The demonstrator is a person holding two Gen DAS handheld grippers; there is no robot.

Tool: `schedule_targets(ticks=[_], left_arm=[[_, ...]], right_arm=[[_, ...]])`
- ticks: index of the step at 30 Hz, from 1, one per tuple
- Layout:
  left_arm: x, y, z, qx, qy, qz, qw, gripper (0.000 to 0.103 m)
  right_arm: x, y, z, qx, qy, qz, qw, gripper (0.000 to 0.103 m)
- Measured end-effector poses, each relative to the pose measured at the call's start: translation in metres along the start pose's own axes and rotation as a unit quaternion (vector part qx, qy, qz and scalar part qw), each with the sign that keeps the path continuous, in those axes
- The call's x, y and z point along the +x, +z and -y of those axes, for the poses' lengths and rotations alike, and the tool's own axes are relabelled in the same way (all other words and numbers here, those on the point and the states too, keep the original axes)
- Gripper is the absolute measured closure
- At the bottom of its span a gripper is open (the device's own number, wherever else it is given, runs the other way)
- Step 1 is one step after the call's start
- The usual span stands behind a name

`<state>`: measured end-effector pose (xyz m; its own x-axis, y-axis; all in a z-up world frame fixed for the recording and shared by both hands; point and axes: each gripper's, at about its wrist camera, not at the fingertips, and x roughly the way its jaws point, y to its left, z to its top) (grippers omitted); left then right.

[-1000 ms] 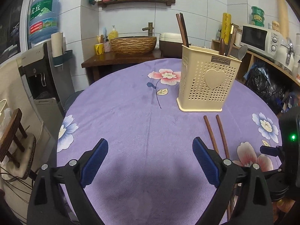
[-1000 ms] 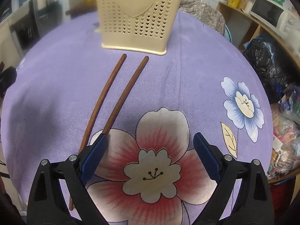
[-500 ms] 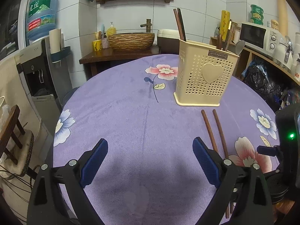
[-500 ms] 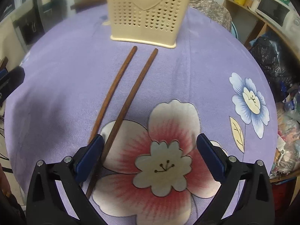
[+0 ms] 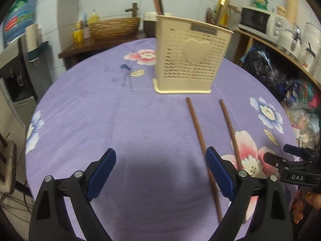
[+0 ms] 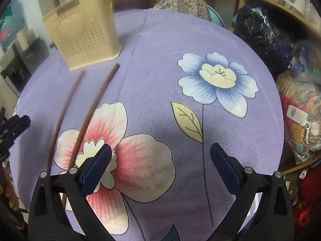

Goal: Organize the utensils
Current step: 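Grasp a wooden chopstick with the left tool while the right tool grasps the other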

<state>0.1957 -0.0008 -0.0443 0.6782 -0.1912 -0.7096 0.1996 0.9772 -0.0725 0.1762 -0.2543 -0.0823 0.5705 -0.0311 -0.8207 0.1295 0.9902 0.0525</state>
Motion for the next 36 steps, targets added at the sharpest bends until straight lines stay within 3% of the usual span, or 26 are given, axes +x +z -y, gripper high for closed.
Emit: schedule_targets(ticks=[3,7,10,17,25,30,34,36], left_arm=[[0.012,0.006,0.018,0.022,-0.012,-0.018,0.9995,0.031],[0.028,0.005,0.04,0.047,-0.017,-0.044,0.9978,0.035],[0.037,-0.003,0.052,0.071,0.0,-0.055,0.996,0.039],[0.034,-0.01,0.029,0.059,0.026,-0.057,0.9963,0.053],[0.029,-0.001,0.001,0.033,0.015,-0.073,0.9967,0.053],[0.051,0.022,0.0,0.036,0.014,-0.081,0.9959,0.052],[0.067,0.04,-0.005,0.023,0.015,-0.087,0.9959,0.052],[0.074,0.048,-0.003,0.024,0.025,-0.086,0.9957,0.054]], right_arm=[[-0.002,0.0,-0.003,0.002,0.002,0.009,1.0,0.006],[-0.001,-0.002,-0.005,0.005,0.005,0.007,1.0,0.006],[0.0,-0.002,-0.003,0.007,0.003,0.005,1.0,0.006],[0.006,0.005,-0.003,-0.001,0.005,0.0,1.0,0.006],[0.011,0.02,-0.034,-0.02,0.037,0.003,0.999,0.006],[0.019,0.04,-0.054,-0.03,0.057,0.004,0.998,0.006],[0.034,0.064,-0.066,-0.027,0.058,-0.002,0.998,0.018],[0.043,0.074,-0.068,-0.021,0.059,-0.006,0.998,0.029]])
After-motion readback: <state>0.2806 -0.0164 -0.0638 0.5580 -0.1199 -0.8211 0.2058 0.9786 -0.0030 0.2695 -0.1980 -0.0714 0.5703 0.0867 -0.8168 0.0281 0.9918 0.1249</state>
